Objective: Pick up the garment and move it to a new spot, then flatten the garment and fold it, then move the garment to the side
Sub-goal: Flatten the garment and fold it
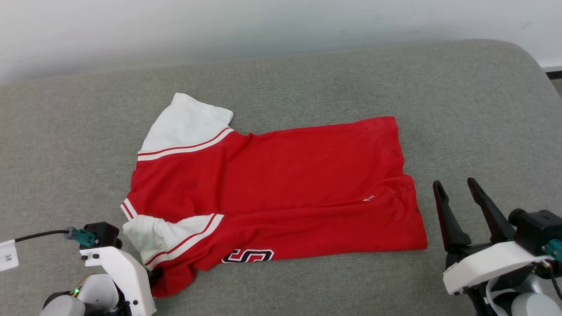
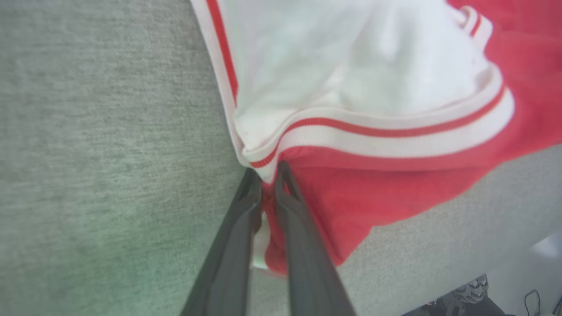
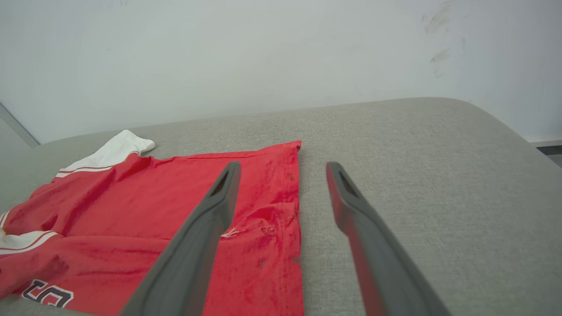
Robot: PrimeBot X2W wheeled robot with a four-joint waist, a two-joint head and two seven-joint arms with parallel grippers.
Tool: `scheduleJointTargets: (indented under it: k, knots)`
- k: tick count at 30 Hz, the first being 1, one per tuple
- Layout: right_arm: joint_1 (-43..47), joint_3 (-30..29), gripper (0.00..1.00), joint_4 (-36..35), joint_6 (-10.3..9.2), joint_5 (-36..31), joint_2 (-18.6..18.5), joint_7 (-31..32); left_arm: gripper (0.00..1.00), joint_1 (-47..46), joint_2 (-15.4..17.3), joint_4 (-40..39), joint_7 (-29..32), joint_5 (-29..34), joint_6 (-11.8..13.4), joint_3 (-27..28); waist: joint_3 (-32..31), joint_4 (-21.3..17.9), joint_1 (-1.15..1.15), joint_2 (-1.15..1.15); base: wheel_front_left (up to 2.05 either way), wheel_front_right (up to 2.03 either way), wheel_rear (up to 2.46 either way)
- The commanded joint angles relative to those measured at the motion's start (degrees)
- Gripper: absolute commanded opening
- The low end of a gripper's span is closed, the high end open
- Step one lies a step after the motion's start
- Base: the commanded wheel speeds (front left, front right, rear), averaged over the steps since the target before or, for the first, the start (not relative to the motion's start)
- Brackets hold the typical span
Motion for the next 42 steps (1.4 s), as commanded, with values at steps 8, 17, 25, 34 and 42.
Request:
scheduleJointTargets:
  k: [8,17,25,34,42]
  knots:
    - [1.4,-2.5,1.0,-0.3,-0.02,0.5,-1.2,5.1,0.0,-0.4,-0.5,-3.8,-6.6,3.7,1.6,0.9,-1.7,2.6,0.0,0.0,0.0,0.0,0.0]
    - [-0.8,-6.5,1.0,6.0,-0.02,6.8,-4.6,31.8,0.0,-1.2,0.1,-11.6,-9.0,6.0,3.5,1.5,-0.3,5.6,0.0,0.0,0.0,0.0,0.0]
    - [-6.7,-2.6,1.0,11.3,-0.02,9.3,-5.8,41.6,0.0,-3.4,-0.8,-14.2,-8.8,6.7,3.4,0.5,2.6,7.8,0.0,0.0,0.0,0.0,0.0]
    - [-8.8,1.5,0.0,20.2,0.06,11.1,-5.0,45.0,0.0,-3.9,-2.5,-12.7,-10.0,6.4,2.7,-0.6,2.9,9.3,0.0,0.0,0.0,0.0,0.0]
    - [-9.2,2.8,0.0,16.2,-0.01,11.9,-7.9,42.1,0.0,-1.2,-3.0,-12.0,-11.7,5.8,3.6,0.1,-1.1,8.5,0.0,0.0,0.0,0.0,0.0]
